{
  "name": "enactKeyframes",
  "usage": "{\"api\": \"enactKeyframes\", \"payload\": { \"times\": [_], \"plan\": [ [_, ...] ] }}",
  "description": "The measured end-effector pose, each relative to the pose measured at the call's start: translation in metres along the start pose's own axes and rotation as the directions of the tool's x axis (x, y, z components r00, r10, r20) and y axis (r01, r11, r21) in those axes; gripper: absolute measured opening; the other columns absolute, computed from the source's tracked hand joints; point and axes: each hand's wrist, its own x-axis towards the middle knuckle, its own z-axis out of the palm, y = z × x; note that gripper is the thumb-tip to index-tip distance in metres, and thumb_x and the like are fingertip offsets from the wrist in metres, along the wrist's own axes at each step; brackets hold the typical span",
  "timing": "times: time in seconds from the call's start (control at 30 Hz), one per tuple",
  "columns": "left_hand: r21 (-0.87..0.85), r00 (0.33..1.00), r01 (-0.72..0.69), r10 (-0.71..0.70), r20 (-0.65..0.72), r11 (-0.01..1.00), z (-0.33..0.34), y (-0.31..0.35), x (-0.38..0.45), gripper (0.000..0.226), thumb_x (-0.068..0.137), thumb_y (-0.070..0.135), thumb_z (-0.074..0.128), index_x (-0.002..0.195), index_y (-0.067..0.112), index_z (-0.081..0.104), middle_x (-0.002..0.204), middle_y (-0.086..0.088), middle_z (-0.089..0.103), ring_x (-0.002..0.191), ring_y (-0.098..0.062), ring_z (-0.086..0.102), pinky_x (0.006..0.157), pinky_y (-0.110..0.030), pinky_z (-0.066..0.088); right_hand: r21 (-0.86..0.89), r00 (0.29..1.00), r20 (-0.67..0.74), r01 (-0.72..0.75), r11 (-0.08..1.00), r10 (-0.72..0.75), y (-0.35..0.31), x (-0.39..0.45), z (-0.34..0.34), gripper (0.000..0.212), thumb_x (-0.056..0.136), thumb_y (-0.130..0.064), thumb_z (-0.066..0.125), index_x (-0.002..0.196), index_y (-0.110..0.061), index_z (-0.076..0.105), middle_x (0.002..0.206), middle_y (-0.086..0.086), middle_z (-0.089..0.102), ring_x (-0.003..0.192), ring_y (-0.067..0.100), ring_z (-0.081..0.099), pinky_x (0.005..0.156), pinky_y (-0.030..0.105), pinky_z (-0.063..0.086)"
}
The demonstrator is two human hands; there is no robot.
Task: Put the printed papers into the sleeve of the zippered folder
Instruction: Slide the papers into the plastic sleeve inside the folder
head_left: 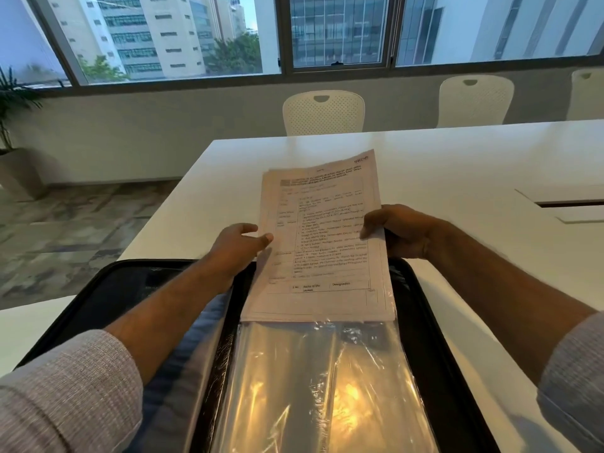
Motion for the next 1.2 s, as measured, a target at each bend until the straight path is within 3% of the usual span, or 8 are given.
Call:
{"api": "enactKeyframes", "payload": {
  "times": [0.2,0.4,0.5,0.6,0.73,0.83,1.03,1.2],
  "plan": [
    [0.208,0.998,-0.041,0.031,0.052,0.977,-0.004,0.002,-0.006,0.019,0.096,0.023,0.059,0.11,0.012,0.064,0.101,-0.003,0.07,0.093,-0.023,0.068,0.087,-0.041,0.057,-0.089,0.997,-0.057,0.048,0.995,-0.054,0.002,-0.006,0.005,0.041,0.085,0.007,0.056,0.124,-0.004,0.052,0.12,0.017,0.064,0.104,0.036,0.066,0.087,0.053,0.055],
    [0.47,0.988,-0.152,0.138,0.064,0.87,-0.001,-0.005,-0.008,0.012,0.091,0.022,0.065,0.102,0.016,0.064,0.083,0.006,0.063,0.072,-0.007,0.06,0.058,-0.021,0.044,-0.187,0.989,-0.144,-0.051,0.981,0.024,0.007,-0.014,0.019,0.035,0.088,-0.015,0.065,0.118,0.0,0.059,0.118,0.028,0.063,0.097,0.042,0.066,0.091,0.052,0.052],
    [0.449,0.987,-0.163,0.15,0.064,0.879,-0.004,-0.006,-0.009,0.011,0.091,0.022,0.065,0.1,0.016,0.064,0.084,0.006,0.064,0.078,-0.01,0.063,0.063,-0.024,0.049,-0.266,0.991,-0.011,-0.131,0.955,0.132,0.007,-0.031,0.022,0.043,0.083,-0.02,0.072,0.122,-0.009,0.057,0.119,0.022,0.064,0.101,0.042,0.065,0.085,0.05,0.055],
    [0.462,0.988,-0.156,0.142,0.066,0.873,-0.006,-0.007,-0.013,0.012,0.092,0.024,0.062,0.098,0.015,0.066,0.091,0.0,0.069,0.085,-0.018,0.066,0.078,-0.037,0.056,-0.226,0.993,0.01,-0.116,0.967,0.122,0.015,-0.042,0.028,0.039,0.08,0.002,0.069,0.117,-0.005,0.058,0.116,0.019,0.067,0.099,0.035,0.068,0.085,0.048,0.056],
    [0.467,0.989,-0.147,0.14,0.05,0.872,-0.007,-0.008,-0.02,0.018,0.092,0.03,0.062,0.1,0.014,0.066,0.094,-0.002,0.069,0.087,-0.018,0.065,0.072,-0.033,0.052,-0.124,0.963,-0.27,-0.048,0.991,0.013,0.034,-0.042,0.038,0.033,0.078,0.016,0.063,0.108,0.002,0.061,0.104,0.018,0.071,0.09,0.035,0.071,0.082,0.051,0.057],
    [0.306,0.984,-0.071,0.016,0.179,0.949,-0.014,-0.005,-0.026,0.028,0.085,0.028,0.073,0.108,0.016,0.063,0.098,-0.002,0.072,0.09,-0.019,0.068,0.081,-0.036,0.056,-0.085,0.881,-0.471,0.001,0.996,-0.041,0.046,-0.037,0.042,0.025,0.079,0.012,0.065,0.102,0.005,0.062,0.1,0.021,0.07,0.085,0.035,0.071,0.075,0.047,0.059],
    [0.376,0.985,-0.075,0.009,0.175,0.924,-0.01,-0.008,-0.027,0.066,0.077,0.009,0.079,0.135,0.016,0.047,0.101,-0.004,0.072,0.083,-0.014,0.068,0.062,-0.022,0.05,-0.094,0.782,-0.618,0.024,0.995,-0.078,0.05,-0.026,0.047,0.007,0.083,0.001,0.068,0.09,0.004,0.067,0.09,0.02,0.071,0.07,0.028,0.07,0.059,0.031,0.056],
    [0.416,0.988,-0.054,-0.013,0.156,0.908,-0.003,-0.004,-0.027,0.059,0.077,0.008,0.078,0.129,0.016,0.052,0.101,0.001,0.065,0.083,-0.014,0.061,0.066,-0.023,0.052,-0.023,0.919,-0.389,-0.073,0.997,0.058,0.044,-0.034,0.043,0.02,0.078,0.007,0.07,0.097,0.005,0.064,0.099,0.017,0.071,0.086,0.032,0.072,0.072,0.038,0.06]
  ]
}}
